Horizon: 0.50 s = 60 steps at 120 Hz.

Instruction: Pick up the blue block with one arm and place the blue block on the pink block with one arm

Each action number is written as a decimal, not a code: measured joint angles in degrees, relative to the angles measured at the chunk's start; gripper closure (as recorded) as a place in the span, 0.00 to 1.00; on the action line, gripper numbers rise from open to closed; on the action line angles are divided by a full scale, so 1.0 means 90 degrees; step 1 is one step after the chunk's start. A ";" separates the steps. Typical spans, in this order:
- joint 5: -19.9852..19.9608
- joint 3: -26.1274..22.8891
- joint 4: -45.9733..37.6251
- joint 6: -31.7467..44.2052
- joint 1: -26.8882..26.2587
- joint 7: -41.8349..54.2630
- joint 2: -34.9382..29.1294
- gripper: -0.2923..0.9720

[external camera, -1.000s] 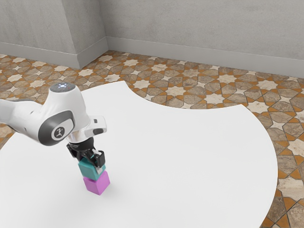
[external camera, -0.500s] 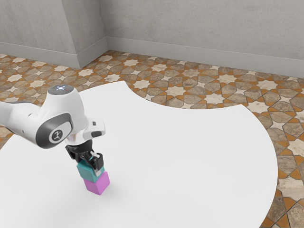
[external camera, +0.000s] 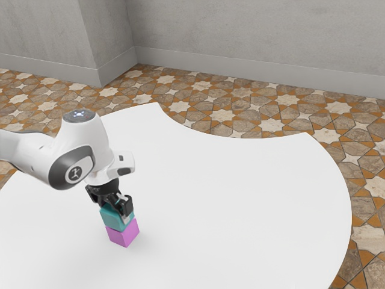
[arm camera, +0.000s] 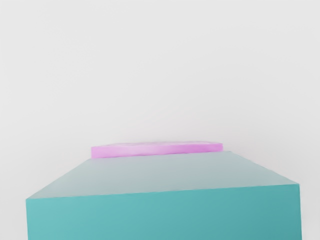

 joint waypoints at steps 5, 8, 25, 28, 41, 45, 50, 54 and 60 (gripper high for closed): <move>-0.0001 0.0000 0.0000 0.0003 0.0001 0.0001 -0.0006 0.53; -0.0001 0.0000 0.0000 0.0005 0.0005 0.0002 -0.0011 0.53; -0.0067 0.0001 0.0000 0.0005 0.0028 0.0063 -0.0027 0.42; -0.0079 0.0001 0.0000 0.0004 0.0028 0.0077 -0.0026 0.40; -0.0110 0.0001 0.0000 0.0002 0.0026 0.0134 -0.0027 0.34; -0.0115 0.0001 0.0000 0.0001 0.0020 0.0150 -0.0029 0.32; -0.0120 0.0001 0.0001 0.0000 0.0012 0.0168 -0.0043 0.31; -0.0122 0.0001 0.0002 -0.0003 0.0008 0.0182 -0.0074 0.30; -0.0125 0.0008 0.0006 -0.0007 0.0005 0.0201 -0.0150 0.29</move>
